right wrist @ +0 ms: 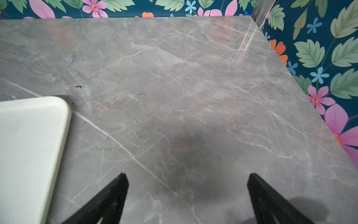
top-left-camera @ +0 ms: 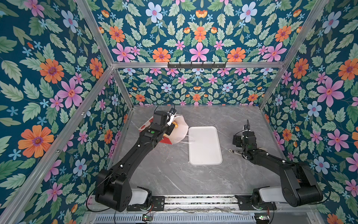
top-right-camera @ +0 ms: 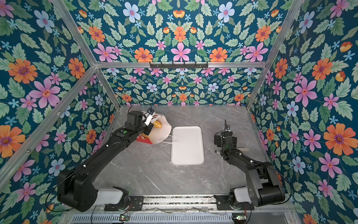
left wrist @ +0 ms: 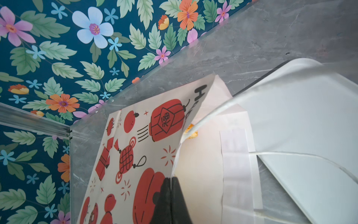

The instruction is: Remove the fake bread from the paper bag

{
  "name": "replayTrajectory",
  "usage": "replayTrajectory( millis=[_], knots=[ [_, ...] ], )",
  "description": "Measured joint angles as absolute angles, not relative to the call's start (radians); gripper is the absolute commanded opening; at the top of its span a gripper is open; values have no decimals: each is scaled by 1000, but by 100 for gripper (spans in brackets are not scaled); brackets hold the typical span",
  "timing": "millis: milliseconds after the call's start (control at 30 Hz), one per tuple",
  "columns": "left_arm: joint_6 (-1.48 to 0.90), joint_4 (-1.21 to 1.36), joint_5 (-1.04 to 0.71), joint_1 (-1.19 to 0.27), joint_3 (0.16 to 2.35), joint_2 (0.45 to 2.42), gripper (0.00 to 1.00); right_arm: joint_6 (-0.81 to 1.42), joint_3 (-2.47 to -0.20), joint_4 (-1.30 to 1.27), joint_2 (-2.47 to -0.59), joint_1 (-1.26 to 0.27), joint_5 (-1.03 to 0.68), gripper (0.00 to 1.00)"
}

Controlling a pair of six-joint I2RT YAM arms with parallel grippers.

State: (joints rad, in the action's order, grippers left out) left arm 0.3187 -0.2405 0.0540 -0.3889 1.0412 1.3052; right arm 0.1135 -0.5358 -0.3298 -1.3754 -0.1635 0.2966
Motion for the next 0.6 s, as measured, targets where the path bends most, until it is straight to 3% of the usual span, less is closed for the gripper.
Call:
replayTrajectory(
  millis=[333,500,600],
  knots=[
    [317,-178,-12,-392,865,1163,0,186,-716,-10,-1238,-164,223,95],
    [317,-173,-47,-393,823,1134,0,196,-701,33,-1207,-182,1,90],
    [317,-171,-52,-393,820,1134,0,135,-688,-7,-1242,-310,-115,91]
  ],
)
